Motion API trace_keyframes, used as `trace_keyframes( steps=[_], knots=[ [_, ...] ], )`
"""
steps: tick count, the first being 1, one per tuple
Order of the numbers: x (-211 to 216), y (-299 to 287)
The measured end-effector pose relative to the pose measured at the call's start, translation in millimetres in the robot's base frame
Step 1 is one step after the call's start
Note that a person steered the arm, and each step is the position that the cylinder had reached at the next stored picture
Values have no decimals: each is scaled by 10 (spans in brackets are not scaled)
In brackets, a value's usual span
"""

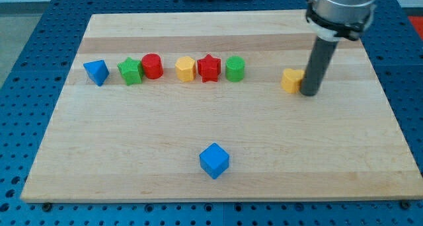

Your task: Push the heart into the green circle

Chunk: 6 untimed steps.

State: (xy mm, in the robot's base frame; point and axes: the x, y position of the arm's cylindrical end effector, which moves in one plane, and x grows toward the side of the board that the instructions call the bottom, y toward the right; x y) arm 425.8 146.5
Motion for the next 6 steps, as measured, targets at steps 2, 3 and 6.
trace_keyframes(
  steps=[2, 3, 6],
  knots=[
    [-205, -667],
    [-178, -204],
    [-599, 160]
  ],
)
